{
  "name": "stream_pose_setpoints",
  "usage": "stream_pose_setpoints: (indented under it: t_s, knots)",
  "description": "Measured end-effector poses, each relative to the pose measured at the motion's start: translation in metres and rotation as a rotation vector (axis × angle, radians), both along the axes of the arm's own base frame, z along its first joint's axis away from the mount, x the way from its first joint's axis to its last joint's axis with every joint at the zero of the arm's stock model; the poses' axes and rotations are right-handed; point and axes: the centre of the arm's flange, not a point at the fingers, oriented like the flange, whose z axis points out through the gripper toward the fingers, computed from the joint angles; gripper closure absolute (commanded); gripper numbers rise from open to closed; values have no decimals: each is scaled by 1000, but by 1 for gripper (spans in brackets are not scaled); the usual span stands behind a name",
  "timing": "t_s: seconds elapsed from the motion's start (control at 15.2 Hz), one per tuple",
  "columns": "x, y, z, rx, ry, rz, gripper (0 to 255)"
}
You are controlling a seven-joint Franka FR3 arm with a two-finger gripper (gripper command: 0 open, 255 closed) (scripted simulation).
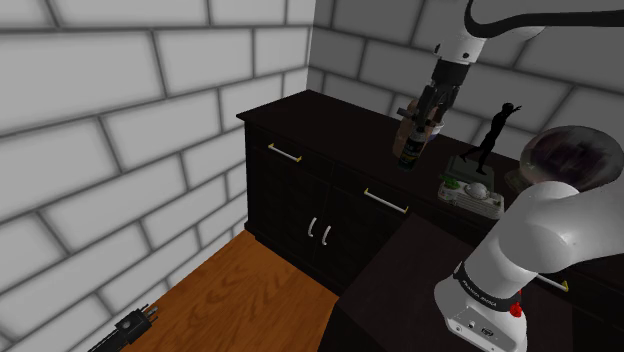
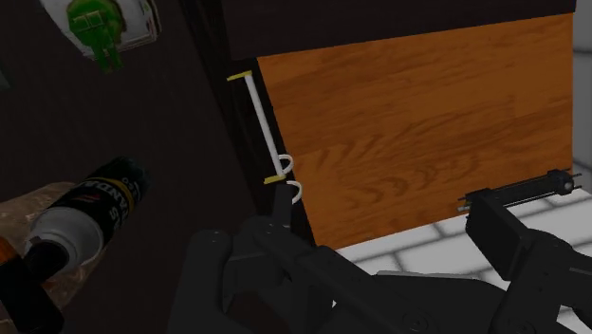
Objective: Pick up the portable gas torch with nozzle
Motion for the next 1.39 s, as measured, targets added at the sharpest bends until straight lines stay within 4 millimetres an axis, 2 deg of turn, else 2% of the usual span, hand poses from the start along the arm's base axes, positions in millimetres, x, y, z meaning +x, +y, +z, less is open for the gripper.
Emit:
stream_pose_setpoints:
  t_s: [0.73, 1.39]
  knots:
    - [13, -140, -31, 16, -66, -83, 0]
    - [13, -270, -66, 29, -122, -160, 0]
